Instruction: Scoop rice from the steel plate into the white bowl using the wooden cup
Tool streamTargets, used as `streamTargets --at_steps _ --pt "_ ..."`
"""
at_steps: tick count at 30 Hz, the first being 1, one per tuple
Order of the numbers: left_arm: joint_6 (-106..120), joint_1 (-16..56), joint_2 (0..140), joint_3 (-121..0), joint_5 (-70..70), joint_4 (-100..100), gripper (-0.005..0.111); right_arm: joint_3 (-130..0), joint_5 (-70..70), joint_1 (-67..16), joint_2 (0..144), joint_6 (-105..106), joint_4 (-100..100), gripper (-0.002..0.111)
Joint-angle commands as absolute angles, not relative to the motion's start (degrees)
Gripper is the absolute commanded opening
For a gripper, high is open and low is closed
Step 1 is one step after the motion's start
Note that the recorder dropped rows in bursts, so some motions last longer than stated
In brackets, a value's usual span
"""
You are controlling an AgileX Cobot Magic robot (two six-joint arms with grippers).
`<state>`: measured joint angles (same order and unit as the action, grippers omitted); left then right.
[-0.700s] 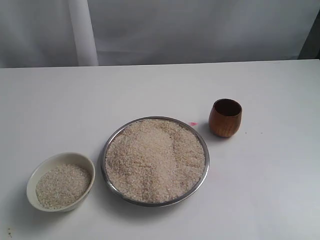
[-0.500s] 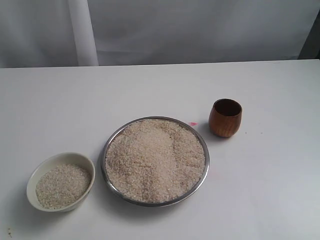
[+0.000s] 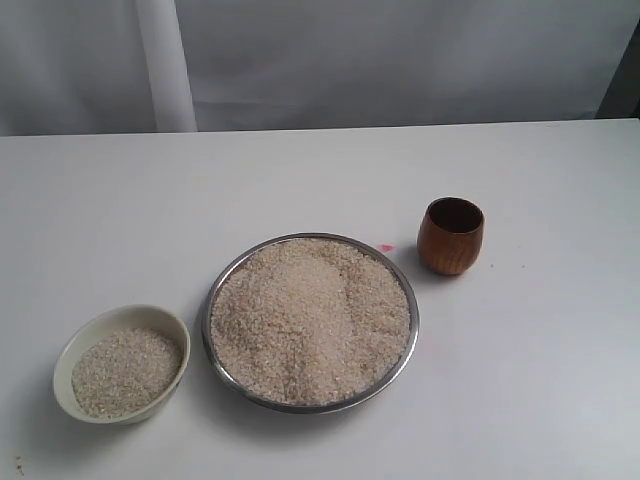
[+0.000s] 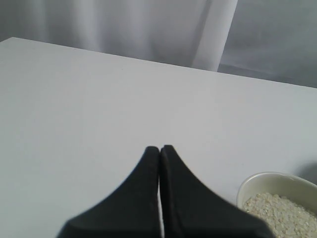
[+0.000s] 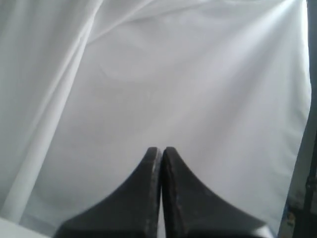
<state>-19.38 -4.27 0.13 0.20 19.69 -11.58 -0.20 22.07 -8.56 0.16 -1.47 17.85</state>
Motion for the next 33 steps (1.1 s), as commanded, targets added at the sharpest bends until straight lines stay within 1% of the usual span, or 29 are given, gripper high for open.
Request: streamTargets --at_steps 1,7,9,11,13,17,21,26,31,33 --pt "-19.5 -4.0 0.0 0.0 19.3 -11.3 0.000 0.0 27.7 -8.6 0.0 -2.1 18.4 0.000" --pt "-19.5 -4.0 0.0 0.0 19.3 -11.3 0.000 0.0 27.2 -8.6 0.0 -8.3 9.8 0.000" --pt "-19.5 -4.0 0.0 0.0 19.3 -11.3 0.000 -0.9 21.6 -8.6 1.9 -8.4 10.6 0.000" --pt "-19.5 -4.0 0.0 0.0 19.3 -11.3 0.000 -4.5 14.5 -8.6 4.9 -10.2 11.9 0.000" --pt "-19.5 -4.0 0.0 0.0 19.3 -11.3 0.000 -8.0 10.9 -8.6 9.8 -12.0 12.1 0.000" --pt "-19.5 -4.0 0.0 0.0 19.3 -11.3 0.000 -15.2 10.5 -8.6 21.7 -13.9 12.5 0.000" --pt "-19.5 -4.0 0.0 0.0 19.3 -11.3 0.000 -24.0 6.1 -8.8 34.9 -14.0 13.3 0.000" --pt "-19.5 -4.0 0.0 0.0 19.3 -11.3 0.000 -34.0 -0.7 -13.1 52.9 -13.7 14.6 0.000" --pt "-19.5 -4.0 0.0 0.0 19.3 -11.3 0.000 -39.5 0.0 -18.0 66.5 -13.3 14.8 0.000" --pt "-19.5 -4.0 0.0 0.0 19.3 -11.3 0.000 -39.8 4.0 -19.0 70.4 -13.3 15.0 0.000"
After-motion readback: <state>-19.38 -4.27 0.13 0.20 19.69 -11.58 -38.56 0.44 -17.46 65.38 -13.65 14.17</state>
